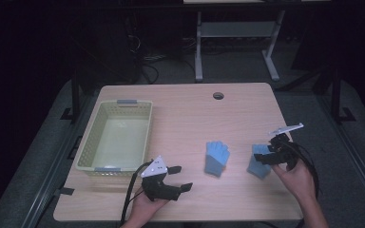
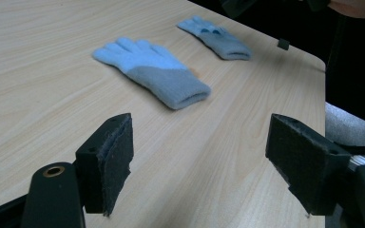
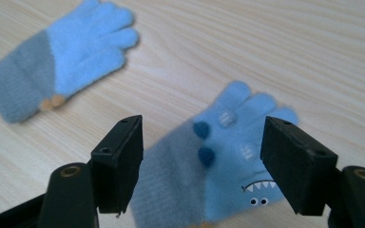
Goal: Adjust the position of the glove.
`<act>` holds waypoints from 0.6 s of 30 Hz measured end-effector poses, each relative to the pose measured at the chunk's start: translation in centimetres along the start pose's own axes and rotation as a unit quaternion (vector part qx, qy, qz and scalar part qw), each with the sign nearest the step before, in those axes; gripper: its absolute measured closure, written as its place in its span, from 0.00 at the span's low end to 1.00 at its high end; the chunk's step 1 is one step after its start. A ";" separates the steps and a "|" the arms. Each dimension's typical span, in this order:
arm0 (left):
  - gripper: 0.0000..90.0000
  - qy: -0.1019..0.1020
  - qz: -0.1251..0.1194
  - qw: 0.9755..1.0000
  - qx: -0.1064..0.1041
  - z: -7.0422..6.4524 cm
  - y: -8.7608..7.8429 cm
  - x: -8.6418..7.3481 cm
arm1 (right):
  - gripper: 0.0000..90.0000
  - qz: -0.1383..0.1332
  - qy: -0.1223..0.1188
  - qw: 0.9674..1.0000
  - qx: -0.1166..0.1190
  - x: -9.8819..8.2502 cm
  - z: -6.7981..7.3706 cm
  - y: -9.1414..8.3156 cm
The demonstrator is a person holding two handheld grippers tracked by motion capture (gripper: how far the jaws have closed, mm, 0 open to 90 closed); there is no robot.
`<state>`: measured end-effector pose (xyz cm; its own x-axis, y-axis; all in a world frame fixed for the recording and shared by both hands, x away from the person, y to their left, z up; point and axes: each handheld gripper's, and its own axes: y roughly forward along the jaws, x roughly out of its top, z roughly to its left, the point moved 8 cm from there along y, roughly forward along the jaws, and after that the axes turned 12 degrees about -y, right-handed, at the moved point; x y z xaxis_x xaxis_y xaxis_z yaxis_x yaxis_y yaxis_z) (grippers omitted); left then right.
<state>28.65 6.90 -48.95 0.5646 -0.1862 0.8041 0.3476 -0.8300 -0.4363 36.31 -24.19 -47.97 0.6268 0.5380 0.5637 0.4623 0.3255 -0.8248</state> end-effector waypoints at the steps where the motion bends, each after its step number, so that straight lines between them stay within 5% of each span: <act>1: 0.26 0.000 0.000 1.000 0.000 0.0 0.0 0.0 | 0.34 0.006 0.000 1.000 0.000 -0.1 -0.1 0.3; 8: 0.27 -0.003 -0.005 1.000 0.000 0.2 -0.2 0.1 | 0.38 0.043 0.009 0.999 0.000 -0.6 -0.2 1.4; 18: 0.27 -0.003 -0.006 1.000 0.000 0.2 -0.1 0.1 | 0.39 0.054 0.010 0.998 0.002 -0.8 -0.3 1.8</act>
<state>28.81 7.07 -48.87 0.5648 -0.1728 0.8069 0.3543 -0.8324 -0.4262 36.80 -24.29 -49.86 0.6857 0.5547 0.4714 0.3887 0.2685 -0.8814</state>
